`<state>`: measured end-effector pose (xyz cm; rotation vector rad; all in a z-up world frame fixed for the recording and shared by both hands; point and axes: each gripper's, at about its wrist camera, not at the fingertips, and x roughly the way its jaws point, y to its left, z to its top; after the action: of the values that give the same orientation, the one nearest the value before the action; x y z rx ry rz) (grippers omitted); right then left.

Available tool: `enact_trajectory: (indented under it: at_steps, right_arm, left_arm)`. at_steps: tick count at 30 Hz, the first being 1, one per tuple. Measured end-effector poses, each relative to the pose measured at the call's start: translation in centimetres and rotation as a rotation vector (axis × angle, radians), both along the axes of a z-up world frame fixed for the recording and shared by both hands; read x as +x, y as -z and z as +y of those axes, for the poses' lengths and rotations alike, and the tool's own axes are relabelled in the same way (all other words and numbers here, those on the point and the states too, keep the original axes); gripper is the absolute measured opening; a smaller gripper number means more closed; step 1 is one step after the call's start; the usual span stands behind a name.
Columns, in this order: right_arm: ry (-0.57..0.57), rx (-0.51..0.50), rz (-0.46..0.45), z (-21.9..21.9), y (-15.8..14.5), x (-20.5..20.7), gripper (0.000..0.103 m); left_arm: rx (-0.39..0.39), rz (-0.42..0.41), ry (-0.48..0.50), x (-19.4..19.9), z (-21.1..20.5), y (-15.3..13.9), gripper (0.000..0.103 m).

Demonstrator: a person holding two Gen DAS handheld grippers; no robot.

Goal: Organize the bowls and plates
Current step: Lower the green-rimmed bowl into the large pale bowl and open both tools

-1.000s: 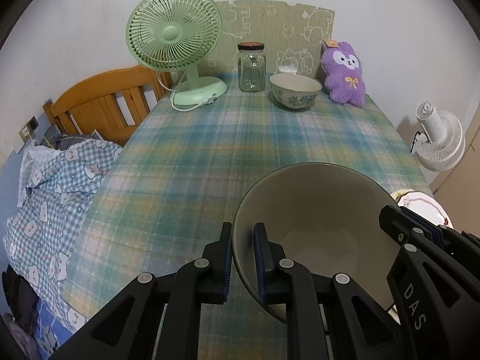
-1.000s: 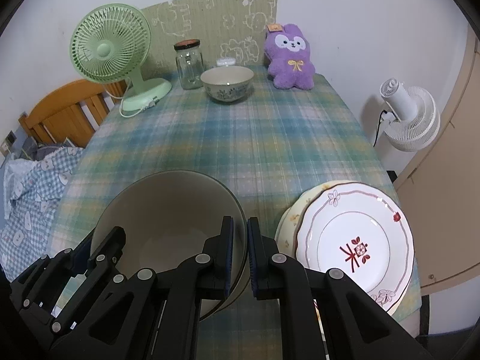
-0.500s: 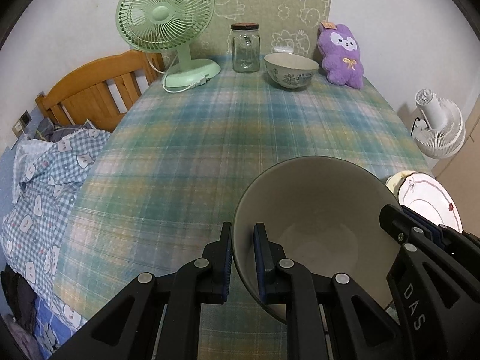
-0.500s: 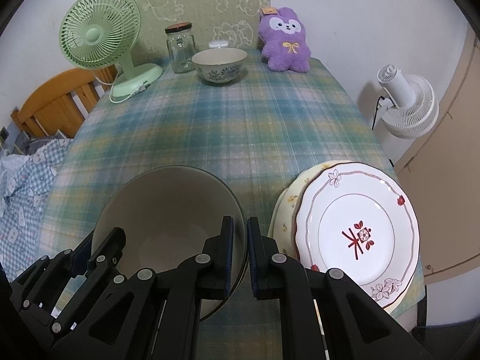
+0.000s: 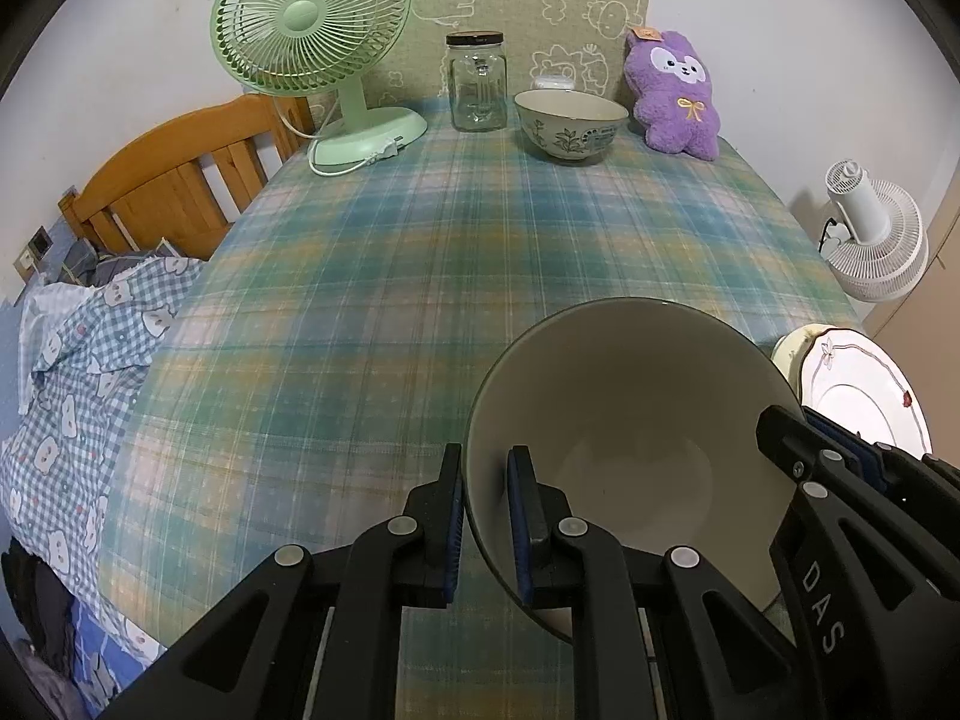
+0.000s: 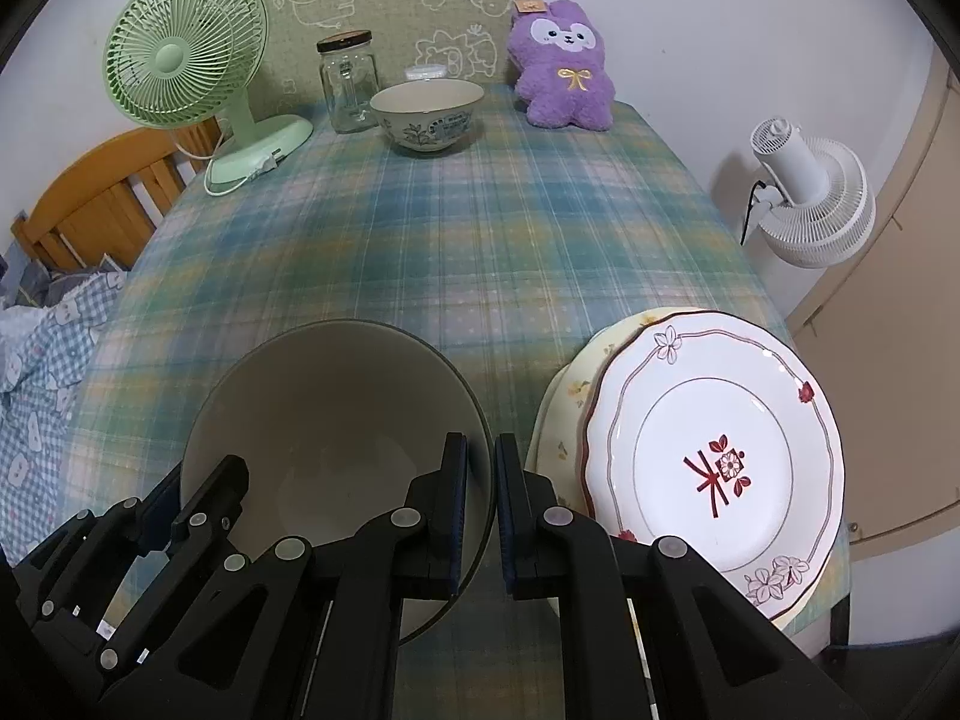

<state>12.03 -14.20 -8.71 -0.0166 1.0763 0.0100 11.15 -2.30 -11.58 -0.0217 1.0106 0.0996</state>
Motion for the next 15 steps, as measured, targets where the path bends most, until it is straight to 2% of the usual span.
enact_trajectory:
  at_steps: [2,7,12,15]
  right_arm:
    - [-0.002,0.003,0.001,0.04,0.02,0.07,0.013]
    - [-0.011,0.024,0.004,-0.19,-0.01,0.31,0.013]
    - [-0.033,0.032,0.024,-0.07,-0.02,0.59,0.015]
    - [-0.035,0.032,0.020,-0.13,-0.40,0.37,0.015]
  left_arm:
    - [-0.002,0.001,0.002,0.06,0.00,0.01,0.011]
    - [-0.012,-0.001,0.010,0.15,-0.19,-0.15,0.029]
    - [-0.002,0.000,0.019,0.05,-0.25,-0.30,0.040]
    - [-0.004,0.000,0.011,-0.02,-0.07,-0.51,0.052]
